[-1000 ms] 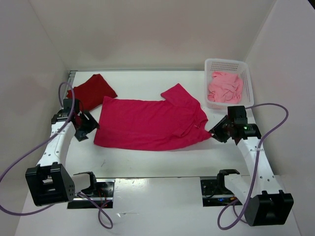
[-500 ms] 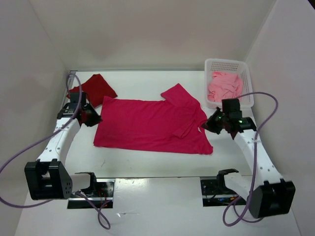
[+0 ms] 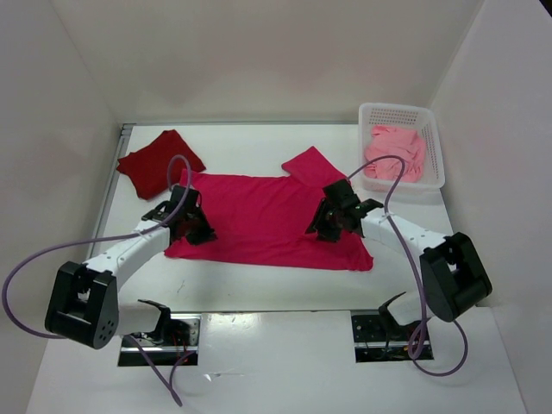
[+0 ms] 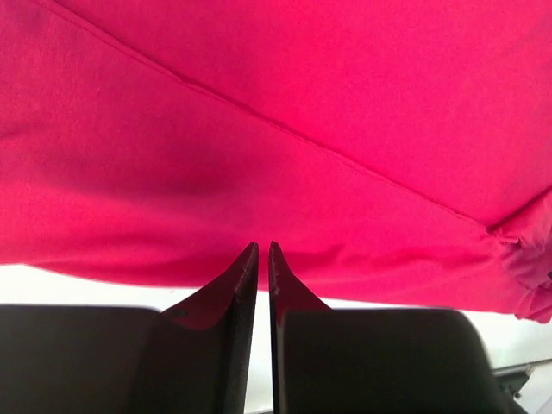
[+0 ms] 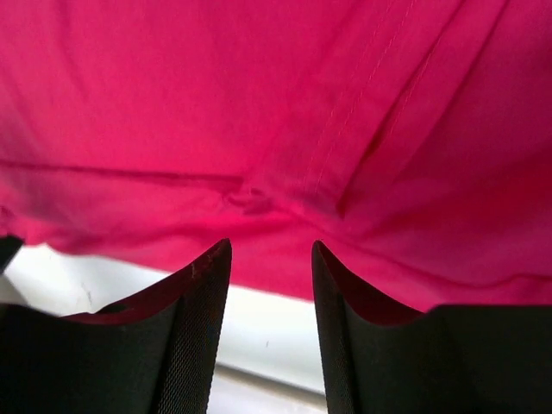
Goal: Fold and stack the t-shirts
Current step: Fold the flattened tshirt in 1/3 of the way
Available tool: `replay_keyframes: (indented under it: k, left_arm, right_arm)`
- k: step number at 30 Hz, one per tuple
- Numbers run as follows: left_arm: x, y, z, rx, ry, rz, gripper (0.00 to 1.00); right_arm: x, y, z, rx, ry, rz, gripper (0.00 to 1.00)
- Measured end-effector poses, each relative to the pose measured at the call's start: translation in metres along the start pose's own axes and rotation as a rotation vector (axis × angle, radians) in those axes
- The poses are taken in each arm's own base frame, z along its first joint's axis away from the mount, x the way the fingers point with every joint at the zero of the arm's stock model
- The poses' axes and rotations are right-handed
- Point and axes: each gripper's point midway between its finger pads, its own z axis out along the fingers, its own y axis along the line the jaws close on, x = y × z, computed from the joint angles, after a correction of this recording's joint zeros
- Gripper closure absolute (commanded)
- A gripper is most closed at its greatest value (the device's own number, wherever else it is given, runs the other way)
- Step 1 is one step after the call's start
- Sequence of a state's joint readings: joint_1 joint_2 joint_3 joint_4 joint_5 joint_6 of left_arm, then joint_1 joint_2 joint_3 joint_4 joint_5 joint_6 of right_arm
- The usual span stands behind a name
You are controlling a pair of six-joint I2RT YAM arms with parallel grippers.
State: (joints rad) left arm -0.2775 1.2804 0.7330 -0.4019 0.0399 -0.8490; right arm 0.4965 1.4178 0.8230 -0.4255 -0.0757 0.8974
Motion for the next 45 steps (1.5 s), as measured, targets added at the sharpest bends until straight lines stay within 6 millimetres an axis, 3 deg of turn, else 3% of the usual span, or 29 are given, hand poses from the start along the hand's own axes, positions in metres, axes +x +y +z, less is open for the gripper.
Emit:
replay_keyframes:
  k: [9, 13, 18, 24, 30, 38, 39, 42, 45]
  left_arm:
    - [0.02, 0.021, 0.002, 0.002, -0.016, -0.023, 0.83]
    - [0.012, 0.015, -0.005, 0.034, -0.058, -0.021, 0.83]
    - [0.011, 0.013, -0.007, 0.041, -0.065, -0.027, 0.83]
    - [0.011, 0.012, -0.007, 0.041, -0.065, -0.041, 0.83]
    - [0.01, 0.012, -0.006, 0.043, -0.067, -0.041, 0.83]
    - [0.011, 0.013, -0.003, 0.031, -0.054, -0.042, 0.83]
    - [0.011, 0.013, -0.002, 0.031, -0.054, -0.042, 0.83]
    - [0.007, 0.009, -0.004, 0.039, -0.062, -0.041, 0.83]
    - [0.002, 0.005, -0.006, 0.049, -0.073, -0.04, 0.82]
  right_arm:
    - [-0.005, -0.023, 0.02, 0.096, -0.043, 0.013, 0.53]
    - [-0.004, -0.03, 0.027, 0.127, -0.04, 0.018, 0.63]
    - [-0.004, -0.031, 0.032, 0.137, -0.041, 0.023, 0.88]
    - [-0.006, -0.028, 0.035, 0.137, -0.04, 0.021, 1.0]
    - [-0.026, -0.001, 0.035, 0.089, -0.067, 0.008, 1.0]
    - [-0.057, 0.04, 0.059, 0.057, -0.082, -0.022, 1.0]
    - [-0.061, 0.044, 0.063, 0.054, -0.083, -0.026, 0.86]
    - [-0.07, 0.054, 0.073, 0.05, -0.085, -0.04, 0.59]
    - [-0.072, 0.058, 0.074, 0.042, -0.088, -0.054, 0.55]
